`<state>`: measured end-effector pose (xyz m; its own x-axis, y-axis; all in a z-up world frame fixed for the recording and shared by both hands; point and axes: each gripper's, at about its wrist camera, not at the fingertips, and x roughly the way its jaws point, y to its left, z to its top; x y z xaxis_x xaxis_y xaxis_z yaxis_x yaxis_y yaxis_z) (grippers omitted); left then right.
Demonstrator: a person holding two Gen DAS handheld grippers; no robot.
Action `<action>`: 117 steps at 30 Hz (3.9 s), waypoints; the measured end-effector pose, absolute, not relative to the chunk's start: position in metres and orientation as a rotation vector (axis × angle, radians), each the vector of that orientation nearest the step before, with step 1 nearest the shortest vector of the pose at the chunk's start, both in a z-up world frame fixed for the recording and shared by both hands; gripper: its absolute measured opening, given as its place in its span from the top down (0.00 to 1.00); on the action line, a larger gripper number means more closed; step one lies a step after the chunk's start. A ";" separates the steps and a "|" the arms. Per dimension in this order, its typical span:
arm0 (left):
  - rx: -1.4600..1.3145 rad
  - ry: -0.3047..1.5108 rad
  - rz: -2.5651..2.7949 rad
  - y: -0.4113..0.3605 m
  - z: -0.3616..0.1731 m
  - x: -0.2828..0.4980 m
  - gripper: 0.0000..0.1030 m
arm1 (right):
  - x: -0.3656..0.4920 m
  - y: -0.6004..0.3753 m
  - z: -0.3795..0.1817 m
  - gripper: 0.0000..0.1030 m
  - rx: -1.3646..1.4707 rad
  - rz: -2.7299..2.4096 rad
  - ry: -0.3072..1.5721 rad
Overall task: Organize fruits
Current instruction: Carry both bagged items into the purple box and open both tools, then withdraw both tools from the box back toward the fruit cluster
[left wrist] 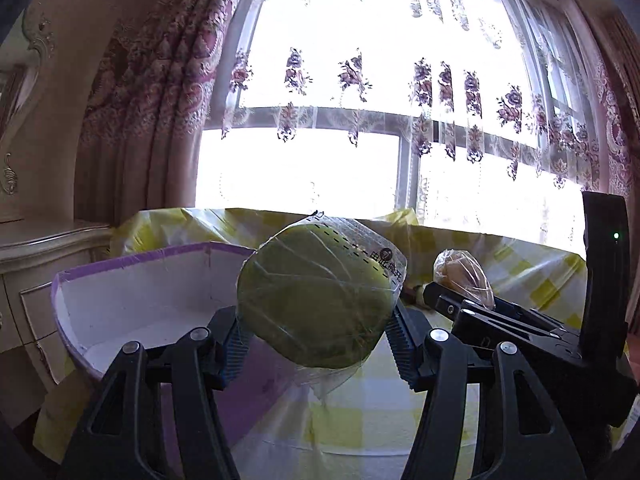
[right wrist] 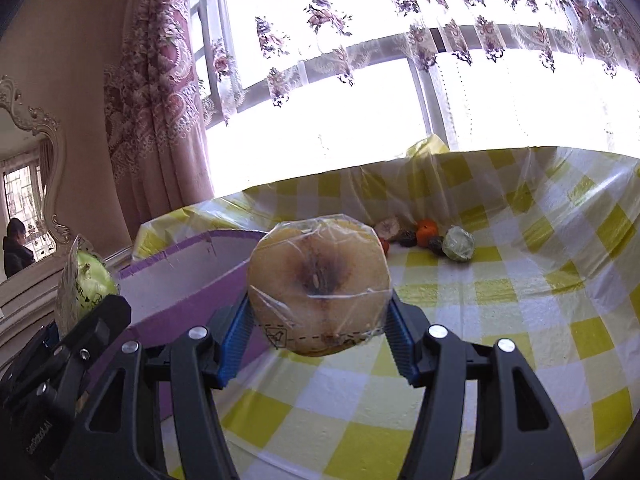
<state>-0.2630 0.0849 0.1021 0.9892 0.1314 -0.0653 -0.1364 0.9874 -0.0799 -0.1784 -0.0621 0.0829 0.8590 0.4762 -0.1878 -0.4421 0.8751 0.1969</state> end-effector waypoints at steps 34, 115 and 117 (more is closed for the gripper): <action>-0.059 0.581 0.549 0.214 0.085 -0.230 0.44 | -0.118 0.165 0.076 0.38 -0.541 0.621 0.684; -0.220 0.855 -0.166 0.045 0.010 0.054 0.16 | 0.157 -0.149 -0.001 0.02 0.086 0.116 0.830; -0.218 0.855 -0.165 0.045 0.010 0.054 0.16 | 0.173 -0.146 -0.004 0.02 0.078 0.115 0.844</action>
